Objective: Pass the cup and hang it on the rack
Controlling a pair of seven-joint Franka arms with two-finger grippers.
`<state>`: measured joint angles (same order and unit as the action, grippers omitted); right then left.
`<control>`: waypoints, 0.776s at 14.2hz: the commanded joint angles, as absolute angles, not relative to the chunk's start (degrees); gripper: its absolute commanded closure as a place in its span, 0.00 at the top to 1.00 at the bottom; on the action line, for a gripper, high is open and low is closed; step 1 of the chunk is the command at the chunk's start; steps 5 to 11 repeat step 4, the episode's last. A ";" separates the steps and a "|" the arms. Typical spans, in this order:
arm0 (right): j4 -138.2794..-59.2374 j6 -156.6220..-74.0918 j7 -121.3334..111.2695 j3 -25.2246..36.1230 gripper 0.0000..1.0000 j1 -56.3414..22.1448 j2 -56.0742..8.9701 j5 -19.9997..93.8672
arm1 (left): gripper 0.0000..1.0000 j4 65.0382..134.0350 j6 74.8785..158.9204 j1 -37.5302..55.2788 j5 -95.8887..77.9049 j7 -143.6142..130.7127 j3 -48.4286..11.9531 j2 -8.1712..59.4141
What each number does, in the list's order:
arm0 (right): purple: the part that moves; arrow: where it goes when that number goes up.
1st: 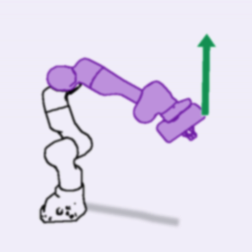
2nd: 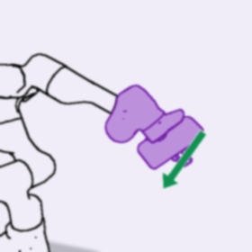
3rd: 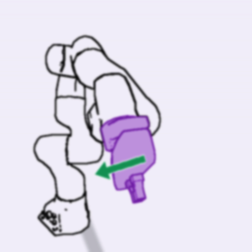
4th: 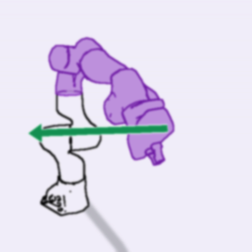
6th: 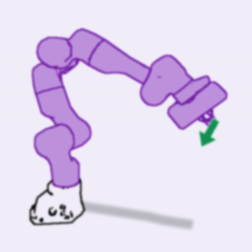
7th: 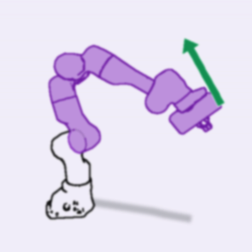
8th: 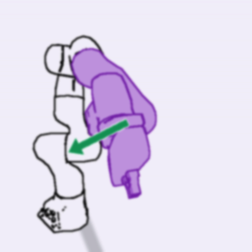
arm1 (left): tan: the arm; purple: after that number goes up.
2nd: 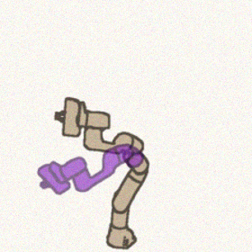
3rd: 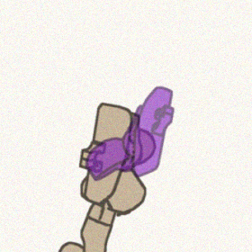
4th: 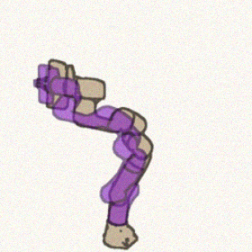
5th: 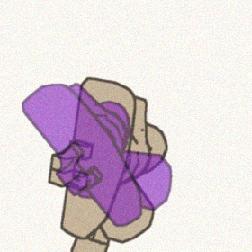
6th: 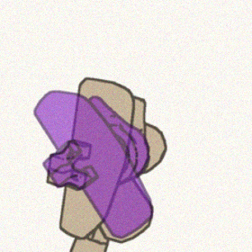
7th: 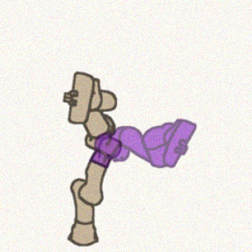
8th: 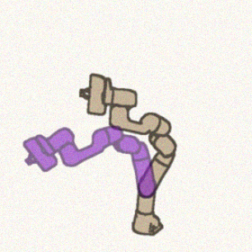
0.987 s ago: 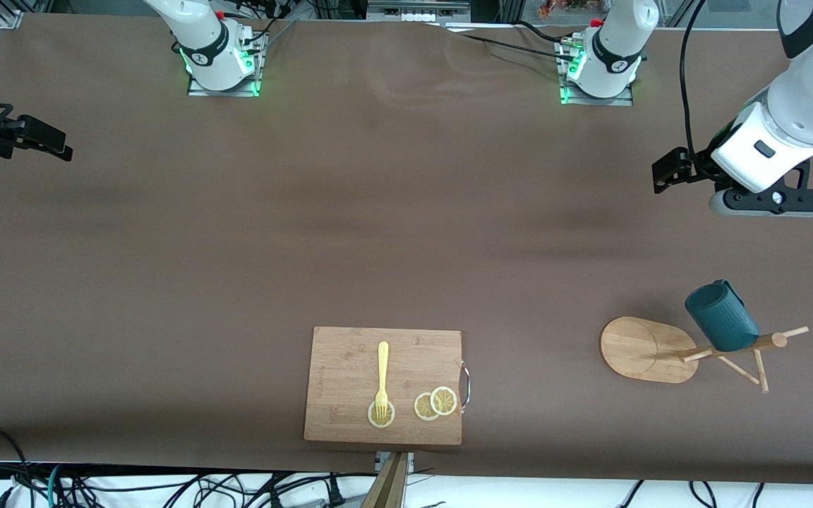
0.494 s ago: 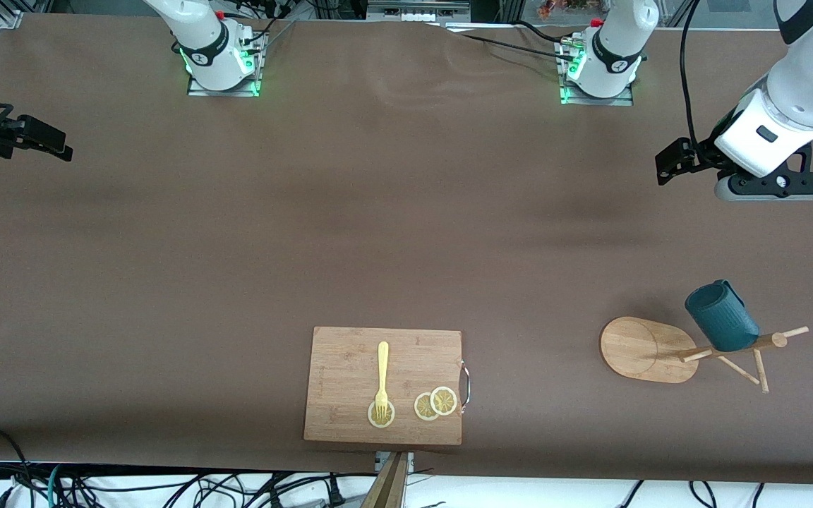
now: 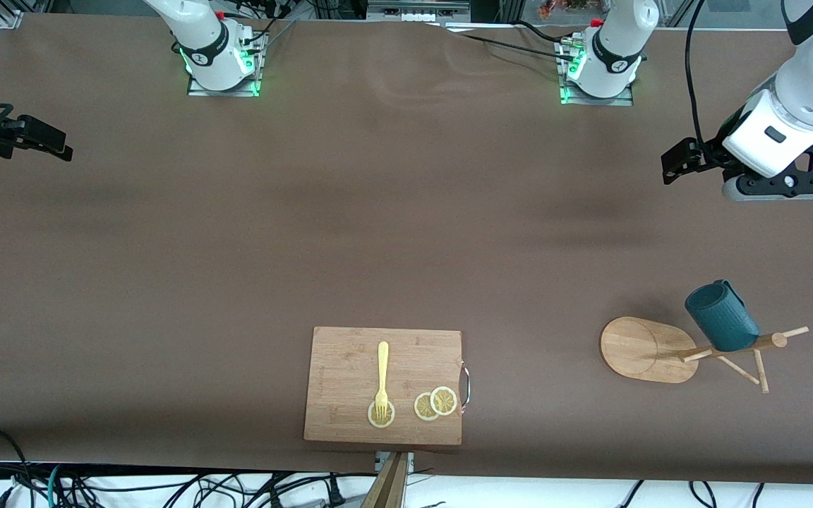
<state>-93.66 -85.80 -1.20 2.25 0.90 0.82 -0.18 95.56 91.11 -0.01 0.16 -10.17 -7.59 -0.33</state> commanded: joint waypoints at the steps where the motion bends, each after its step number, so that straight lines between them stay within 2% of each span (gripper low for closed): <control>1: -93.25 -85.43 -2.11 1.93 1.00 1.41 0.97 0.62 | 1.00 94.58 90.79 -0.18 0.53 -9.49 -8.17 -1.23; 11: -93.25 -85.34 -2.11 1.93 1.00 1.41 0.97 0.62 | 1.00 93.25 90.53 0.00 0.53 -9.58 -8.17 -0.35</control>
